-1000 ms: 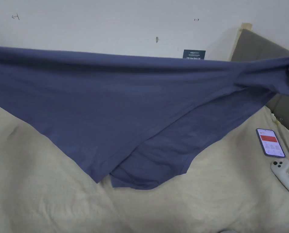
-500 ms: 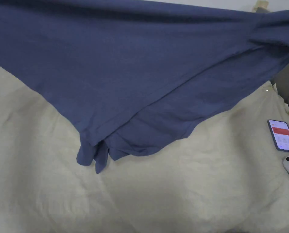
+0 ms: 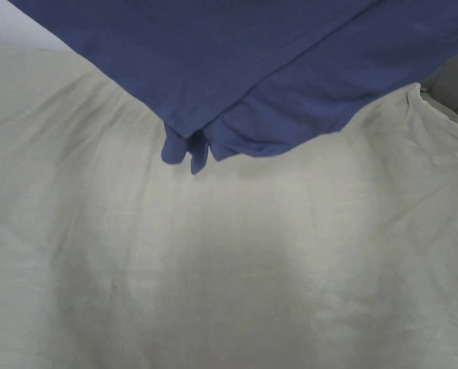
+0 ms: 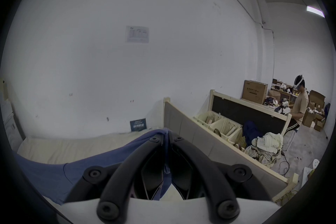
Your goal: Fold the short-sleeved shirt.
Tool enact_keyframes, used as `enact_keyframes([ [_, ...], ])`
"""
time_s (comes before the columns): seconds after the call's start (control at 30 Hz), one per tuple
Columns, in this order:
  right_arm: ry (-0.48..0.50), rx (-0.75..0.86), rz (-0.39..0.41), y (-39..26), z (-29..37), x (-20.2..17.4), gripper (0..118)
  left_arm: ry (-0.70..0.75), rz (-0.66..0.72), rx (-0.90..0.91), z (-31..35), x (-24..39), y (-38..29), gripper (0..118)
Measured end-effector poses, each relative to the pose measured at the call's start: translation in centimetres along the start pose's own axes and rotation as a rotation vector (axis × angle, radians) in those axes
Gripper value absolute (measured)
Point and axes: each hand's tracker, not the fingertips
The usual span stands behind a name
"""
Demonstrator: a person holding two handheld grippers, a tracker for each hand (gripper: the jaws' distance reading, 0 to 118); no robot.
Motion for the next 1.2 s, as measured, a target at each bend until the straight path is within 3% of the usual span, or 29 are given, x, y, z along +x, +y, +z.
enact_keyframes([
  [0.3,-0.101,0.008,-0.056,-1.5,-7.1,0.4,3,-0.03,0.037,-0.001,-6.6,7.5,-4.9,0],
  [0.4,-0.108,-0.033,-0.044,-4.1,-9.0,1.1,3,-0.031,-0.048,-0.037,-7.4,9.3,-8.4,0],
  [0.57,-0.093,-0.171,-0.056,-11.2,-11.2,2.2,3,-0.042,-0.052,-0.156,-8.0,9.9,-15.7,0],
  [0.8,-0.08,-0.39,-0.023,-23.2,-11.8,4.5,3,-0.051,-0.079,-0.375,-6.4,6.8,-27.0,0],
  [1.07,-0.038,-0.644,-0.045,-38.1,-6.2,8.8,3,-0.012,-0.082,-0.622,1.2,0.6,-38.3,0],
  [1.2,0.002,-0.735,-0.114,-43.5,-1.8,11.4,3,0.003,-0.033,-0.714,5.6,-2.2,-41.7,0],
])
